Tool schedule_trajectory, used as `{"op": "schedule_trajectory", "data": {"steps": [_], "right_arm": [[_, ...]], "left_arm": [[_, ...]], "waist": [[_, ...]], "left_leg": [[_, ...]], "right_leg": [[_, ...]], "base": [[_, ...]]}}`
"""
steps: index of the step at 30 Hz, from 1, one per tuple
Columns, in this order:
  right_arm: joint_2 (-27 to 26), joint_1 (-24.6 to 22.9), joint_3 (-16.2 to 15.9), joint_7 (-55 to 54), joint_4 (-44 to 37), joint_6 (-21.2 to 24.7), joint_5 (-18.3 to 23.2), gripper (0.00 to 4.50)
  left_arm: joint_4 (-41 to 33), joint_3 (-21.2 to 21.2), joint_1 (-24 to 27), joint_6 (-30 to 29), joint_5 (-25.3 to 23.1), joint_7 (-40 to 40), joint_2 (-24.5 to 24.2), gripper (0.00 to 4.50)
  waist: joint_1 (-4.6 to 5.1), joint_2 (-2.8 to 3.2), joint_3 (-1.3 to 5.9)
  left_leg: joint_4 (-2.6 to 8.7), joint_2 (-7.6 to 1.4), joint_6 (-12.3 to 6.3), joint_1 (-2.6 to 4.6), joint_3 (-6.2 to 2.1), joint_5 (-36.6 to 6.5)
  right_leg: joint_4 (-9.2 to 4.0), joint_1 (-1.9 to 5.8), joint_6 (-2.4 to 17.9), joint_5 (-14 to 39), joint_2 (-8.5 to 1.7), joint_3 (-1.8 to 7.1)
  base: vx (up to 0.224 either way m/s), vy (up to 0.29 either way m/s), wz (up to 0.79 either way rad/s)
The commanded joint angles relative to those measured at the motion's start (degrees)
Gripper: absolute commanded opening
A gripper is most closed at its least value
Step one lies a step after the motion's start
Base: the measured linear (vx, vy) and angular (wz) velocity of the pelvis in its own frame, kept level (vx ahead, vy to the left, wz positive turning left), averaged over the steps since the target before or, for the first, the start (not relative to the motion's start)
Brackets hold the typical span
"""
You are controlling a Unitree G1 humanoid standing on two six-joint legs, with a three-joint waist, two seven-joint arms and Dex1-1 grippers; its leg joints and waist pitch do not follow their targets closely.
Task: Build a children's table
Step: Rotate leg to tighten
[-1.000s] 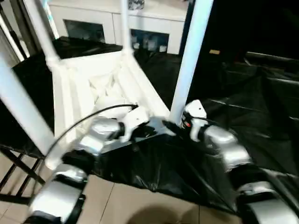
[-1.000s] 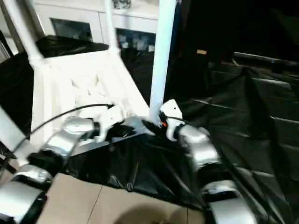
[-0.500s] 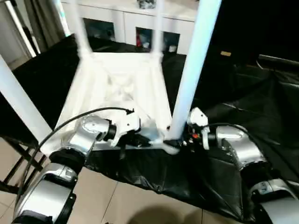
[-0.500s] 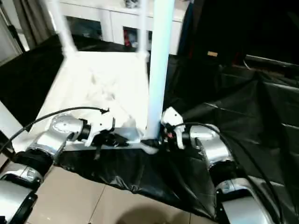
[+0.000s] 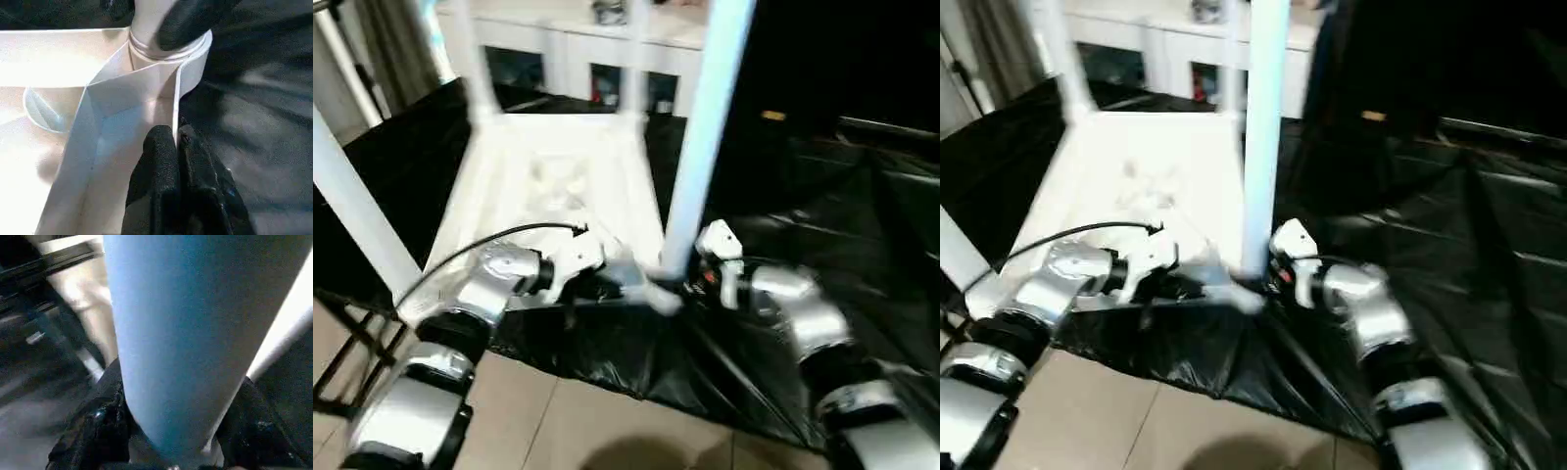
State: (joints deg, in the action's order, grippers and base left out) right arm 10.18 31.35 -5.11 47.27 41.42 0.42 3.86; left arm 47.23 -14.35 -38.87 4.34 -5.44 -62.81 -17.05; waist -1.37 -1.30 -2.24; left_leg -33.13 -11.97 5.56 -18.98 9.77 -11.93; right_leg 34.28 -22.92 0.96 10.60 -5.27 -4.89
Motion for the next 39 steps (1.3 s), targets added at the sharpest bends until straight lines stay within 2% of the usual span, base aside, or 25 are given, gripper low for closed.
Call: {"op": "schedule_trajectory", "data": {"steps": [1,2,3,5,6,8,10,12,15,16,18,22,24,26,28,30,32,34,36,39], "right_arm": [[-3.83,-1.74,1.88,-14.90,4.10,2.65,-2.16,1.99],[-4.61,-1.79,2.36,-17.13,4.32,2.69,-2.25,1.99],[-5.36,-1.82,2.60,-18.84,4.46,2.68,-2.49,1.98],[-7.00,-1.71,2.85,-22.07,4.90,2.85,-2.95,1.98],[-8.23,-1.51,2.89,-24.44,5.30,2.87,-3.23,1.98],[-9.90,-1.10,2.90,-27.44,5.87,2.89,-3.53,1.97],[-12.24,0.00,2.69,-30.94,6.71,2.84,-3.87,1.96],[-12.57,0.33,2.56,-31.41,6.75,2.67,-4.01,1.96],[-11.57,0.90,2.29,-31.33,6.59,1.08,-4.69,1.96],[-11.24,0.98,2.56,-30.03,6.56,0.57,-4.13,2.31],[-9.67,0.99,2.57,-26.95,6.08,-0.68,-3.77,2.66],[-7.26,1.33,3.09,-21.23,5.39,-0.54,-2.12,2.87],[-4.31,1.29,1.21,-13.21,4.36,-0.49,-1.54,3.13],[-3.34,1.20,0.40,-10.95,4.10,-0.87,-1.74,3.13],[-0.38,0.64,-2.17,-2.22,3.23,-1.91,-1.84,3.13],[1.12,0.28,-3.64,2.68,2.79,-2.50,-1.93,3.13],[3.12,0.00,-5.44,9.80,2.20,-2.62,-1.90,3.13],[4.08,-0.03,-6.17,14.24,1.66,-1.80,-1.28,3.13],[4.24,0.08,-6.09,15.93,1.31,-0.96,-0.52,3.13],[4.75,0.73,-6.33,20.07,0.80,0.31,0.82,2.96]], "left_arm": [[-3.54,-0.91,3.17,-4.70,-1.35,6.54,3.99,0.00],[-4.40,-1.00,3.68,-5.51,-1.50,7.41,4.63,0.00],[-5.16,-1.17,4.09,-6.07,-1.58,8.02,5.26,0.00],[-6.07,-1.12,4.40,-7.41,-1.68,10.24,6.81,0.00],[-6.49,-1.12,4.41,-8.28,-1.74,12.06,8.07,0.00],[-6.80,-1.17,4.29,-9.16,-1.85,14.29,9.76,0.00],[-6.02,-1.41,3.47,-9.52,-2.04,16.63,12.00,0.00],[-5.58,-1.62,3.09,-9.16,-2.51,17.17,12.18,0.00],[-5.26,-1.52,2.64,-8.84,-3.09,17.61,11.54,0.00],[-5.27,-1.50,2.65,-8.66,-3.08,17.37,11.24,0.00],[-5.18,-1.46,2.73,-7.92,-3.17,16.34,10.19,0.00],[-5.11,-1.41,2.88,-6.85,-2.73,13.75,8.25,0.00],[-4.91,-1.66,3.00,-4.48,-1.82,8.28,6.27,0.00],[-4.91,-1.76,3.04,-3.91,-1.47,6.51,5.68,0.00],[-4.60,-2.15,2.75,-2.16,-0.61,1.73,3.89,0.00],[-4.26,-2.72,2.49,-0.98,-0.51,-1.18,2.63,0.00],[-3.99,-2.96,2.26,0.21,0.67,-5.87,1.35,0.00],[-3.29,-2.89,1.94,0.79,1.14,-7.76,0.95,0.00],[-3.04,-3.06,1.84,0.69,1.29,-9.09,0.64,0.00],[-2.44,-3.71,1.65,1.91,1.13,-11.44,-0.17,0.00]], "waist": [[0.29,-0.06,2.18],[0.74,0.22,2.12],[1.20,0.02,2.16],[1.47,0.20,2.21],[1.54,0.19,2.14],[1.53,-0.01,2.10],[1.56,0.24,2.18],[1.62,0.15,2.22],[1.57,0.24,2.39],[1.53,0.24,2.38],[1.49,0.28,2.41],[1.26,0.25,2.63],[1.16,0.15,2.64],[1.04,0.24,2.84],[0.94,0.16,3.13],[0.83,0.48,3.30],[0.82,0.45,3.44],[0.44,0.58,3.49],[0.07,0.60,3.50],[-0.52,0.48,3.41]], "left_leg": [[4.70,-1.25,-0.22,-0.69,-0.52,-16.83],[4.79,-1.23,0.19,-0.66,-0.61,-17.52],[4.67,-0.97,-0.03,-0.65,-0.57,-18.53],[4.60,-0.93,-0.77,-0.44,-0.58,-19.65],[4.60,-0.99,-0.91,-0.24,-0.44,-19.90],[4.56,-0.75,-1.05,-0.35,-0.43,-20.23],[4.67,-0.79,-1.07,-0.41,-0.49,-19.83],[4.72,-0.78,-1.41,-0.46,-0.47,-20.01],[4.74,-0.83,-1.75,-0.69,-0.37,-19.21],[4.73,-0.86,-1.96,-0.68,-0.28,-19.01],[4.73,-0.86,-2.10,-0.71,-0.23,-18.75],[4.53,-0.99,-3.29,-0.79,0.07,-16.72],[4.49,-0.96,-3.65,-0.88,0.09,-16.11],[4.37,-0.99,-4.25,-1.02,0.11,-14.55],[4.06,-1.05,-5.08,-1.17,0.33,-10.74],[3.87,-1.17,-6.02,-1.10,0.32,-9.00],[3.63,-1.29,-7.62,-1.23,0.43,-5.89],[3.42,-1.41,-8.53,-1.15,0.58,-4.82],[3.36,-1.57,-9.06,-1.04,0.65,-4.22],[3.43,-1.70,-8.42,-0.82,0.76,-5.41]], "right_leg": [[-5.84,2.24,6.10,30.86,-3.23,2.45],[-6.01,2.06,5.97,30.95,-3.16,2.32],[-6.22,1.90,5.74,31.44,-2.96,2.19],[-6.45,1.73,5.82,31.12,-2.85,2.18],[-6.49,1.40,6.23,30.29,-2.84,2.34],[-6.61,1.48,5.84,31.19,-2.73,2.20],[-6.63,1.47,5.59,30.80,-2.80,2.25],[-6.67,1.53,5.43,29.96,-2.71,2.22],[-6.35,1.70,6.23,26.96,-2.72,2.40],[-6.26,1.71,6.79,25.85,-2.72,2.47],[-6.22,1.81,7.11,25.16,-2.74,2.50],[-5.81,2.07,9.06,21.04,-2.73,2.70],[-5.73,2.25,9.62,20.74,-2.70,2.60],[-5.46,2.42,10.25,18.95,-2.85,2.69],[-4.69,2.78,12.31,12.58,-2.82,2.76],[-4.17,2.94,13.93,8.98,-2.78,2.68],[-3.28,3.22,16.30,1.99,-2.62,2.65],[-2.91,3.35,17.22,-0.69,-2.55,2.54],[-2.71,3.35,17.91,-1.75,-2.62,2.50],[-2.88,3.29,17.72,0.67,-2.81,2.56]], "base": [[0.000,0.000,0.00],[0.000,0.000,0.00],[0.000,0.000,0.00],[0.000,0.000,0.00],[0.000,0.000,0.00],[0.000,0.000,0.00],[0.000,0.000,0.00],[0.000,0.000,0.00],[0.000,0.000,0.00],[0.000,0.000,0.00],[0.000,0.000,0.00],[0.000,0.000,0.00],[0.000,0.000,0.00],[0.000,0.000,0.00],[0.000,0.000,0.00],[0.000,0.000,0.00],[0.000,0.000,0.00],[0.000,0.000,0.00],[0.000,0.000,0.00],[0.000,0.000,0.00]]}}
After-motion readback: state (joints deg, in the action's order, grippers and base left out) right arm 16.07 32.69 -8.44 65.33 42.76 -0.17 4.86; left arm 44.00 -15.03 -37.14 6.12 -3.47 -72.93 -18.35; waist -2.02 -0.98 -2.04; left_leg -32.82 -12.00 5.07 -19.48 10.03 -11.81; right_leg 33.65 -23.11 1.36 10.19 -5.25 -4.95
